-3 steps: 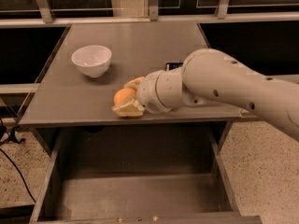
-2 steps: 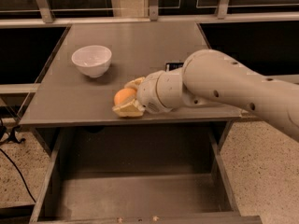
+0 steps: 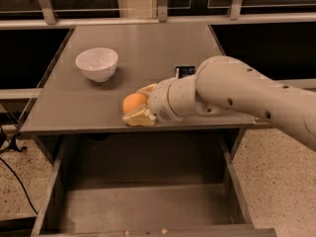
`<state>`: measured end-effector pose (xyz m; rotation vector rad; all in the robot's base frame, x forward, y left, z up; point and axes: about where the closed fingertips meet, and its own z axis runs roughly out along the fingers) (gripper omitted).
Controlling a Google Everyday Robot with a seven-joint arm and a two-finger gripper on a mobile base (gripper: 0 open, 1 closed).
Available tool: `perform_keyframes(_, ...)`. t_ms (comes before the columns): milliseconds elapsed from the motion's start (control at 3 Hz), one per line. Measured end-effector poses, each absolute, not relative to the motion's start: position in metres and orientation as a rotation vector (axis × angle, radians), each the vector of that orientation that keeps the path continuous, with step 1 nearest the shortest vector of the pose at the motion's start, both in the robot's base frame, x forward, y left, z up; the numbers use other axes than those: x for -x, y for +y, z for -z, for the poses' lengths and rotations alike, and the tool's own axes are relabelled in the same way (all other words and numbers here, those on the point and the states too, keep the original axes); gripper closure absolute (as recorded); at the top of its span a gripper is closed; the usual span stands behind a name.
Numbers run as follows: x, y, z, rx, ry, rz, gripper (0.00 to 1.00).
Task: Pick orange from top drawer and place on counter
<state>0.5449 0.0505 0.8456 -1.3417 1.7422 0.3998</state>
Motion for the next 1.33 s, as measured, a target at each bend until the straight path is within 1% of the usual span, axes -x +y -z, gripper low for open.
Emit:
perform_keyframes(333, -0.5449, 0.0505, -0.8455, 1.342, 1.742, -0.4, 0.2)
perform_keyframes(667, -0.5453, 0.0506, -0.8438, 1.343, 1.743, -0.403, 0.09)
perform_keyframes(1000, -0.5453, 0.0507, -0.8439, 1.343, 1.743, -0.403, 0.0)
perform_keyframes(1333, -0.5453, 0.0507, -0.8439, 1.343, 1.743, -0.403, 0.0)
